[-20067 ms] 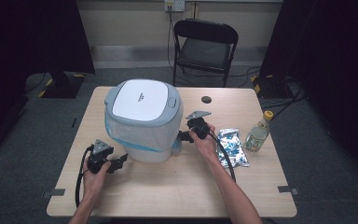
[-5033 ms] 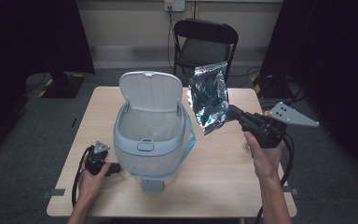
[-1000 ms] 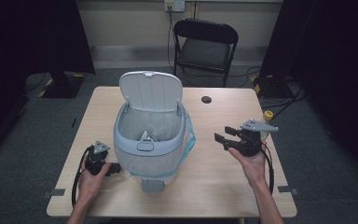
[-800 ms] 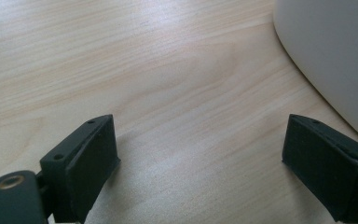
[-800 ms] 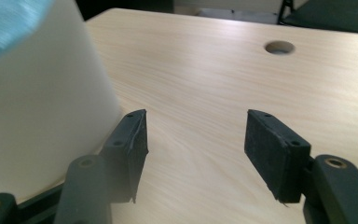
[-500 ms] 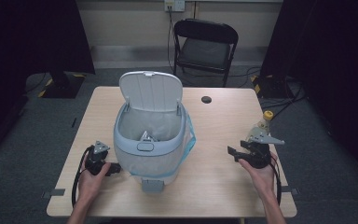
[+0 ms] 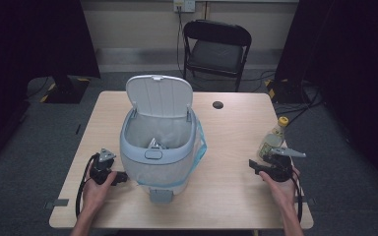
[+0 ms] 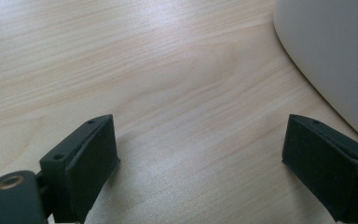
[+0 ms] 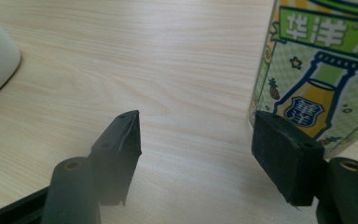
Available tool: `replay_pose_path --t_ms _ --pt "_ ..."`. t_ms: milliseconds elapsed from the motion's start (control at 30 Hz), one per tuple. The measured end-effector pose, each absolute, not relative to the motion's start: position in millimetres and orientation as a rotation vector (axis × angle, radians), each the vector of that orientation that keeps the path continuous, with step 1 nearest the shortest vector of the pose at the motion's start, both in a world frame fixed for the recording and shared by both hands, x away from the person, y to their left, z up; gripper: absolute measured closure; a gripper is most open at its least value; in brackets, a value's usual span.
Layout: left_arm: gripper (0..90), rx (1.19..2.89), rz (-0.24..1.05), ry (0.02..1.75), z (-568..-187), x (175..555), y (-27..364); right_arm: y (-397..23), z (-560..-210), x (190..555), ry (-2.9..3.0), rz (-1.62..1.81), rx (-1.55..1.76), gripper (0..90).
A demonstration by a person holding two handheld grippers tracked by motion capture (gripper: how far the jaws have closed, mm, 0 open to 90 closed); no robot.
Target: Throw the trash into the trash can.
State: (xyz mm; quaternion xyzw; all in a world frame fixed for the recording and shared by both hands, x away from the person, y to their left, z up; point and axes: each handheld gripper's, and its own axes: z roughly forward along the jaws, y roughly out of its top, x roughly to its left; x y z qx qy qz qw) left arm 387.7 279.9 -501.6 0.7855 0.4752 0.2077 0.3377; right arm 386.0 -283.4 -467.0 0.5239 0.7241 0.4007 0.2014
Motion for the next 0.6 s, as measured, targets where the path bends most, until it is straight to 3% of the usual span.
replay_pose_path --t_ms 600 --pt "9.6 2.048 0.538 1.237 -501.6 387.8 280.0 -294.4 -477.1 388.0 2.024 0.985 1.554 33.1"
